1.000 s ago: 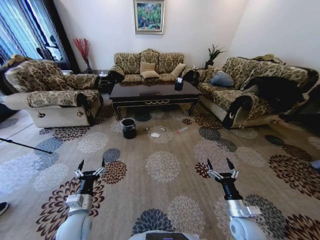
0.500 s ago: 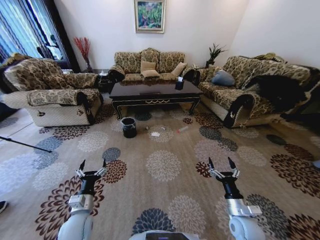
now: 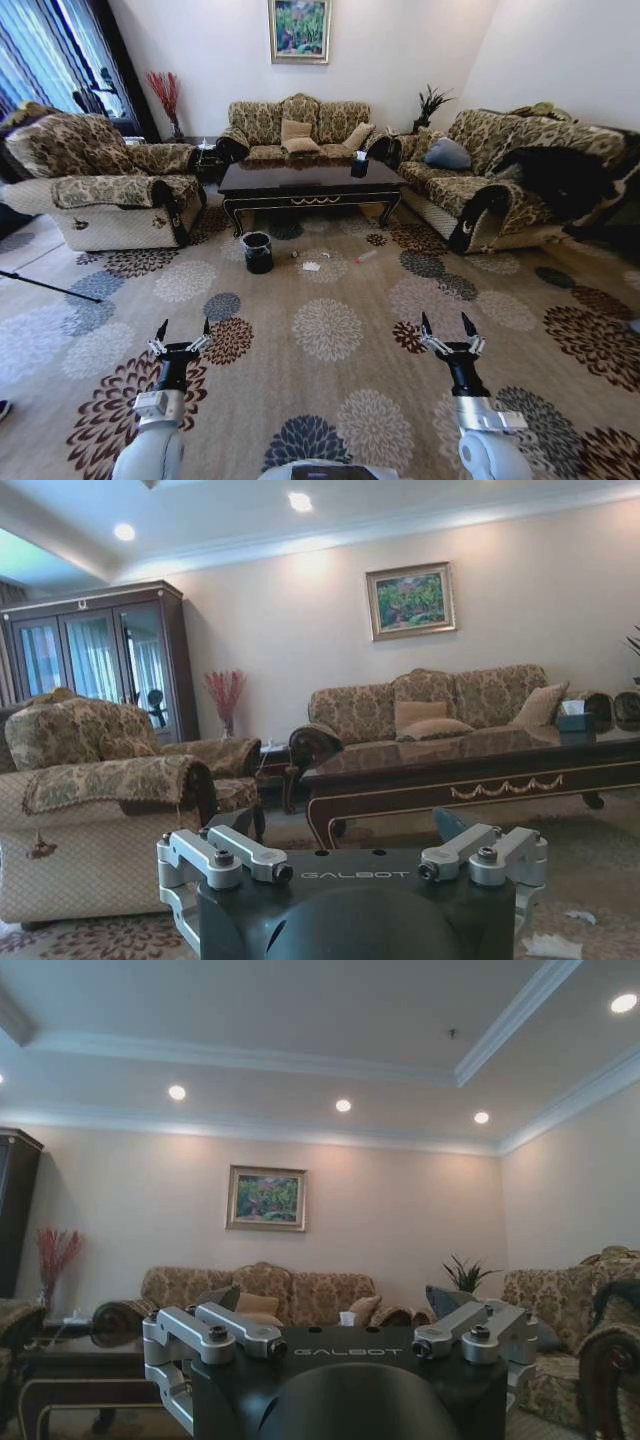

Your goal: Move to the front of the table and pick up the trash from the floor, then place it into the trash bin.

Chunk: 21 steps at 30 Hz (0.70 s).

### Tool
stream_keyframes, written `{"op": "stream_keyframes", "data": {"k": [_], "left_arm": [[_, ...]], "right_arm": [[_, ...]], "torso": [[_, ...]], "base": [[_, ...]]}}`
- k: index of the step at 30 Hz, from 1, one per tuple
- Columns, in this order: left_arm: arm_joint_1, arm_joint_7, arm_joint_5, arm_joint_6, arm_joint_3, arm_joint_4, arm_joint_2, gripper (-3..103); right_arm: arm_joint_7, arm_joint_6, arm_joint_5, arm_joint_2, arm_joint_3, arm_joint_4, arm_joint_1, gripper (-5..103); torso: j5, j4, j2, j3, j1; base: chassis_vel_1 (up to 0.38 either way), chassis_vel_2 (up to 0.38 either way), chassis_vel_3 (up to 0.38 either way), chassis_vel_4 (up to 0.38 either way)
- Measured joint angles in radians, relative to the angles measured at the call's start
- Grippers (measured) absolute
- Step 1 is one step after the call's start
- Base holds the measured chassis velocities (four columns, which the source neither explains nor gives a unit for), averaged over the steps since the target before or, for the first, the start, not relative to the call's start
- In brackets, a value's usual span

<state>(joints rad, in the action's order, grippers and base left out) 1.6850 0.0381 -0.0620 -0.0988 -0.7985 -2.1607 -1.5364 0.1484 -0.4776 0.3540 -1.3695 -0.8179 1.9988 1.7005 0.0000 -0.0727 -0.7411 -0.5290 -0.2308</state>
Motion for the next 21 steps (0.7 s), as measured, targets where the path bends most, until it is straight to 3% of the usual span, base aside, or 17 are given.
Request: {"op": "stream_keyframes", "data": {"k": [2,6,12,14,17,21], "left_arm": [[0.000,0.000,0.001,0.001,-0.002,-0.005,0.000,100],[0.002,0.001,0.009,0.008,-0.009,-0.027,0.001,100],[0.005,0.006,0.035,0.007,-0.008,-0.039,0.000,100],[0.005,0.007,0.039,0.007,-0.006,-0.041,-0.001,100],[0.004,0.010,0.044,0.006,-0.002,-0.041,-0.002,100],[0.004,0.010,0.044,0.003,-0.002,-0.035,-0.002,100]], "right_arm": [[-0.013,0.017,-0.017,0.001,-0.004,0.009,0.006,100],[-0.092,0.121,-0.075,0.009,-0.019,0.090,0.037,100],[-0.087,0.199,-0.065,0.033,-0.027,0.159,0.064,100],[-0.069,0.205,-0.048,0.047,-0.026,0.164,0.067,100],[0.056,0.187,0.013,0.077,-0.017,0.162,0.068,100],[0.128,0.173,0.019,0.078,0.003,0.164,0.068,100]], "torso": [[0.0001,-0.0001,0.004,0.002,0.002],[0.0000,-0.0002,0.026,0.015,0.011],[-0.0002,-0.0002,0.048,0.028,0.020],[0.0000,-0.0002,0.054,0.031,0.023],[0.0000,0.0000,0.072,0.041,0.031],[0.0000,0.0000,0.089,0.050,0.038]], "base": [[0.000,0.000,0.000,0.000],[0.000,0.000,0.000,0.000],[0.000,0.000,0.000,0.000],[0.000,0.000,0.000,0.000],[0.000,0.000,0.000,0.000],[0.000,0.000,0.000,0.000]]}}
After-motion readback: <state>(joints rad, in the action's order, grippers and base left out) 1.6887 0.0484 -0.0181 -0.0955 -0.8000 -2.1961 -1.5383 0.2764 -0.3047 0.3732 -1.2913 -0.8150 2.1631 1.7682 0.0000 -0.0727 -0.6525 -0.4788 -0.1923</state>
